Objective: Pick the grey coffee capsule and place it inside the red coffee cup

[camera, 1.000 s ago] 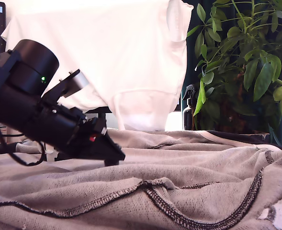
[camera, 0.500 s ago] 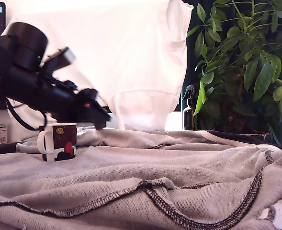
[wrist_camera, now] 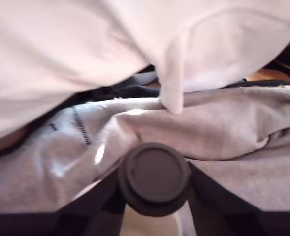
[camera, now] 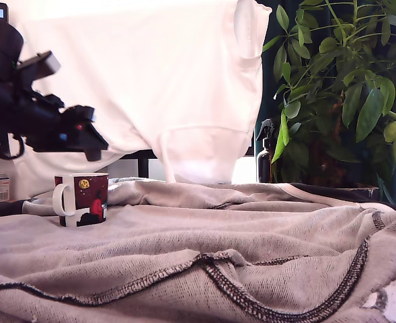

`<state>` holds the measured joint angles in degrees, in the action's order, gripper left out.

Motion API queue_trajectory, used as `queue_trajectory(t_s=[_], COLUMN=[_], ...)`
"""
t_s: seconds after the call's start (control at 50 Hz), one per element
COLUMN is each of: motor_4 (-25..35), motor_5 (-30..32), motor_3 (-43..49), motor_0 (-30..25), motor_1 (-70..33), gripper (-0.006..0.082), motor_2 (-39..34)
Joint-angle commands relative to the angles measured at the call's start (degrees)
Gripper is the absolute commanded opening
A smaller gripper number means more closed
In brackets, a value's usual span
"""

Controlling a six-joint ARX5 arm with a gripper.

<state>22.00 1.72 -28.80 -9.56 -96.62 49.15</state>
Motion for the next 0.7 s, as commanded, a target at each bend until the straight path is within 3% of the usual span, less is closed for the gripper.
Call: queue_trajectory(t_s=[0.0,0.18,0.22,0.32,0.38,0.56,0.62,0.68], motor_4=[0.04,0.04,0.04,0.07,0.04,0.04,0.02,0.02], motor_5=[-0.17,-0.17,-0.15,-0.15,-0.15,-0.17,-0.17,-0.17], motor_3=[1.31,5.70,6.21,6.43,6.49,7.91,9.44,11.32], motor_0=[0.96,1.57,1.57,1.57,1.57,1.57,1.62,1.92], motor_1=[0.79,0.76,0.76,0.76,0.76,1.51,2.97,5.03], gripper=[0.0269,0.0303,0.0364,0.0624,0.0685,0.0663,0.0574,0.0389], motor_2=[0.02,0.02,0.02,0.02,0.02,0.04,0.07,0.07])
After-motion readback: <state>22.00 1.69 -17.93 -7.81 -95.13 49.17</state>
